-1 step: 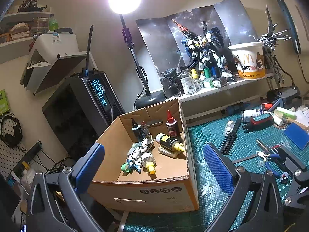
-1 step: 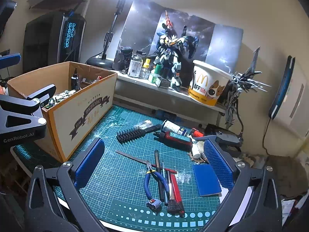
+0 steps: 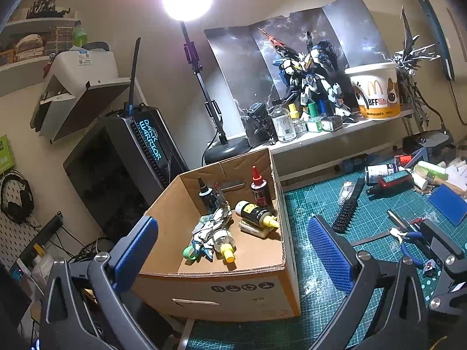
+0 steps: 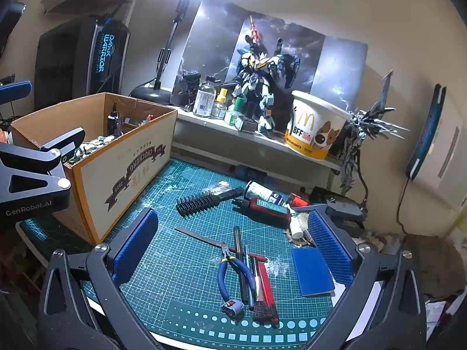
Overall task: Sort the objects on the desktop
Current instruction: 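Move both tools down toward the cutting mat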
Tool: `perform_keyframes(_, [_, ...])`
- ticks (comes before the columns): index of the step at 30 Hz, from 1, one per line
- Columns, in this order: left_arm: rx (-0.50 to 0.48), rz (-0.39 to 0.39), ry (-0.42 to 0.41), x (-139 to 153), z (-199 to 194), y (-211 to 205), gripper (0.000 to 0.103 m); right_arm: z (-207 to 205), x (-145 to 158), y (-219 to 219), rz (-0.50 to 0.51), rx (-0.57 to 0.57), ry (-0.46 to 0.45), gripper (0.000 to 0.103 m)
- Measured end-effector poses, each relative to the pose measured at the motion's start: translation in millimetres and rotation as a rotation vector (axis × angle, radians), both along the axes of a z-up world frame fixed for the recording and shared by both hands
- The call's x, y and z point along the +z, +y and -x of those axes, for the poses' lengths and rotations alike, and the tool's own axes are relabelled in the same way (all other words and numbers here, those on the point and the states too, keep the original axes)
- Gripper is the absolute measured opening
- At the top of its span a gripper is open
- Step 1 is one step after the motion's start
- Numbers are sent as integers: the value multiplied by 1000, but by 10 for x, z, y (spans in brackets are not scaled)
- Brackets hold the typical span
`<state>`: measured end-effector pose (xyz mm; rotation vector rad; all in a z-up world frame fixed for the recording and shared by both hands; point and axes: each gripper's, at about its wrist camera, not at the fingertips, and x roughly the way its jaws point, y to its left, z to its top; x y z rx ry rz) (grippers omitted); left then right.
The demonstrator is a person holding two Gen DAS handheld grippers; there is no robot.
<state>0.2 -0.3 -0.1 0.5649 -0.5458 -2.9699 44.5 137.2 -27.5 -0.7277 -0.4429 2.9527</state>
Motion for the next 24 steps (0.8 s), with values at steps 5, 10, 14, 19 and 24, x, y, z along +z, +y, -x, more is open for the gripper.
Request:
perform_keyframes(5, [-2, -5, -3, -22, 0, -5, 103, 24, 31, 47, 4, -11, 5, 103])
perform_keyframes(10, [-23, -32, -23, -15, 19, -19, 103, 48, 62, 93, 7, -23, 10, 103])
perform_keyframes(14, [-32, -51, -26, -41, 16, 24, 103, 90, 111, 205, 28, -39, 18, 103])
perform_keyframes(19, [-55, -108, -12, 18, -18, 10, 103, 137, 235, 515, 95, 7, 27, 103])
perform_keyframes(24, [-103, -179, 18, 79, -84, 0, 103, 152, 368, 903, 158, 29, 98, 103])
